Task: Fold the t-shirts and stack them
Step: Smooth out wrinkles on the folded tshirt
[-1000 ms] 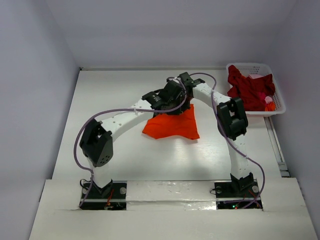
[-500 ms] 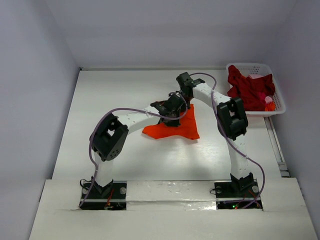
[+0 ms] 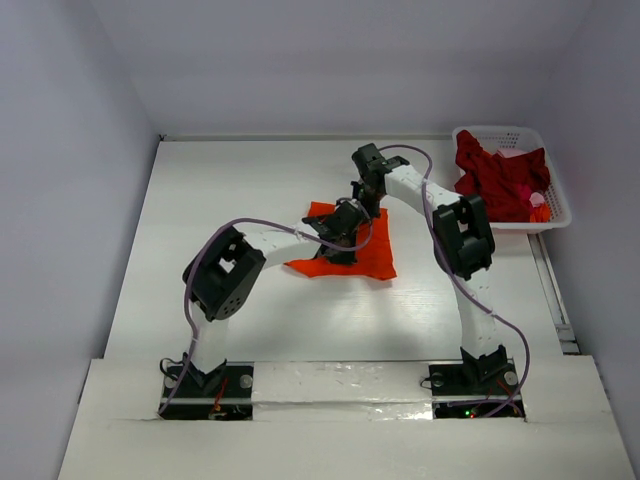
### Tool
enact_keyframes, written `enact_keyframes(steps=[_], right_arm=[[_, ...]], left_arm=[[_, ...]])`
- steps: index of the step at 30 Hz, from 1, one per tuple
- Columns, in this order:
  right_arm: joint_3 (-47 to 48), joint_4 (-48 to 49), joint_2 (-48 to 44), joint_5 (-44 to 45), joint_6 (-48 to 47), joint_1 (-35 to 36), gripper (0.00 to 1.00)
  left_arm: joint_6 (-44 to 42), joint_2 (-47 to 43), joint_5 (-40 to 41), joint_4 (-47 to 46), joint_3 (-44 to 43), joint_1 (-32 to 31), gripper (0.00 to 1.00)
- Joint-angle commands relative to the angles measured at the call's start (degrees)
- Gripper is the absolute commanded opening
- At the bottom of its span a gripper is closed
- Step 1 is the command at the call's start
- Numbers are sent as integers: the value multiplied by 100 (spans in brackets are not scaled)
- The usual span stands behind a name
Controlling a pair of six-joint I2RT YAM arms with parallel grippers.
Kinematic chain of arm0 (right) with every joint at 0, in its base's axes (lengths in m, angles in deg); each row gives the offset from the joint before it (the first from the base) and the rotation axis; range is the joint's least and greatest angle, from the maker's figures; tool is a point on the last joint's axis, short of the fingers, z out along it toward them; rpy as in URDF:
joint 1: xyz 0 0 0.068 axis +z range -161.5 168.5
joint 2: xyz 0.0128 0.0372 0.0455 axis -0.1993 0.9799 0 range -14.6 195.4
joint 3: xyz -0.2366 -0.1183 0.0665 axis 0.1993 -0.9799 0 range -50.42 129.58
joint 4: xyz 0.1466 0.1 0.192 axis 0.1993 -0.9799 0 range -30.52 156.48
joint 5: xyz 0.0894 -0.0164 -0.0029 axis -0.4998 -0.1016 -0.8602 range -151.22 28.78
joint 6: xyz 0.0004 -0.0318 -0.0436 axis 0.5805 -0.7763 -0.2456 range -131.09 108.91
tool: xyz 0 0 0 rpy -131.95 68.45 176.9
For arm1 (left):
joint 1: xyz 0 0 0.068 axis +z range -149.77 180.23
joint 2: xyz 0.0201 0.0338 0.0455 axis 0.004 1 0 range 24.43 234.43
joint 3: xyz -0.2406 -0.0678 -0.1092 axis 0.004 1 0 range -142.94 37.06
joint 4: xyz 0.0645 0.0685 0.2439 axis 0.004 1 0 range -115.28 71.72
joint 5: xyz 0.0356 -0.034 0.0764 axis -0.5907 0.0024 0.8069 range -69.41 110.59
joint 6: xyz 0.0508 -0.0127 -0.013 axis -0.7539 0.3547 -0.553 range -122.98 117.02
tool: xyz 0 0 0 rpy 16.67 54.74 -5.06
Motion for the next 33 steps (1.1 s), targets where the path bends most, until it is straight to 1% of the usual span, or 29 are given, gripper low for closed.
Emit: enact_keyframes(steps=[1,4,7,14,17,26,33], right_arm=[[293,9,85,67,-99,-40,0],[311,0,94,58,-99,-92,0],[328,9,111,58,-107,-93,0],[617,-70,304,-12,-204,-93,0],[924,-254,532,-108,-327,-93,0],[1488,-430,841,-135,-573,-145,0],[1936,-597,1025,-152,-705,-145,0]], left_arm=[[-118,-64,1,348,360,-123,0],[-83,-284,1,383,483,-176,0],[-48,-504,-192,506,431,-176,0],[-21,-759,-236,849,-113,-228,0],[-21,-689,-219,902,-333,-228,0],[-13,-346,-227,884,-782,-228,0],[-39,-355,-210,937,-844,-228,0]])
